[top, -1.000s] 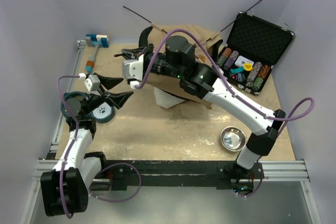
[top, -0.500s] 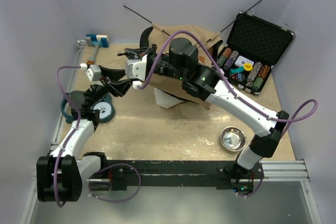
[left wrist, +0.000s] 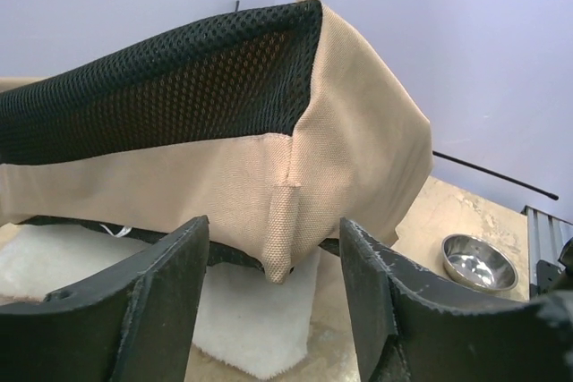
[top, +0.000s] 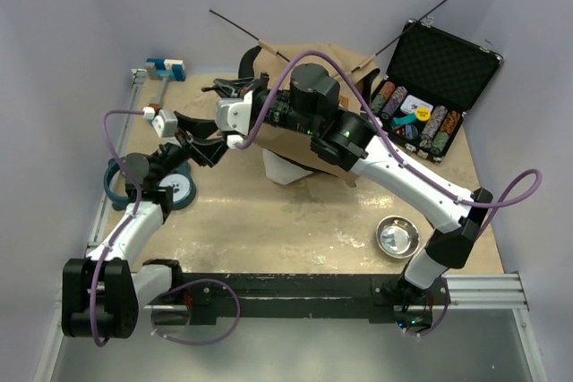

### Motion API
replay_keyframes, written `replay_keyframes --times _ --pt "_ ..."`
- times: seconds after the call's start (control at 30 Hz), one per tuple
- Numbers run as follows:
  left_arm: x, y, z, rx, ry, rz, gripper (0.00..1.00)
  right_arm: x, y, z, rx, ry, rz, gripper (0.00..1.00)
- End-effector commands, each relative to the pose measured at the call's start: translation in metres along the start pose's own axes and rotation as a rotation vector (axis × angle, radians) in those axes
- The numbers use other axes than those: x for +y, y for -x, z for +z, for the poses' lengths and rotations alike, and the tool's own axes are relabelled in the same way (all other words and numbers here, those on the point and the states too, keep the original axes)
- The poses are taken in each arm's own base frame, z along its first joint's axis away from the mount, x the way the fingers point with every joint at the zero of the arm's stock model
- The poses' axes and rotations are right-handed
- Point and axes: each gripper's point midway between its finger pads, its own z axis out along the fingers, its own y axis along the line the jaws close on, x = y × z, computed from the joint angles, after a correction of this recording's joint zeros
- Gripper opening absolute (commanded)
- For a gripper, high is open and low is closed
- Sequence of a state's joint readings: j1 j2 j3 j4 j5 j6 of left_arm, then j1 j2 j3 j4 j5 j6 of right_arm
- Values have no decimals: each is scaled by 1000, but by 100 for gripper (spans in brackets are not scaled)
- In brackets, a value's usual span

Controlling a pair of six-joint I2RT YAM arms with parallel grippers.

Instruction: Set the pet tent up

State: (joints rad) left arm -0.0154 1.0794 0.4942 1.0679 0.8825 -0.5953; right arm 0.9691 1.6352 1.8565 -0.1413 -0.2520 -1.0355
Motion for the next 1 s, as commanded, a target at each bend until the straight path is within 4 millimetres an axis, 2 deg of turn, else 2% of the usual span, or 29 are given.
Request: replay_keyframes --times 0.0,0.17,0.23,0.37,0.5,0.73,0.83,0.97 --pt "-3 4 2 -35 -29 37 61 -53 -4 -28 69 -151 -59 0" --pt "-3 6 6 -42 -45 24 51 -55 -4 -29 70 -161 -56 0" --pt "-4 8 7 -39 -62 20 42 -53 -8 -29 81 -161 -64 0" --pt "-26 16 5 -17 -154 42 14 -43 -35 -30 180 -169 -138 0" --pt "-42 26 -2 13 -154 67 1 -30 -60 -40 254 -174 -210 0" --pt "-59 42 -10 51 -117 90 0 -4 -83 -42 299 -130 -258 0" --pt "-58 51 -11 58 -73 90 0 2 -87 -44 306 -122 -290 0" --pt "-54 53 -13 88 -24 83 0 8 -85 -51 298 -104 -326 0"
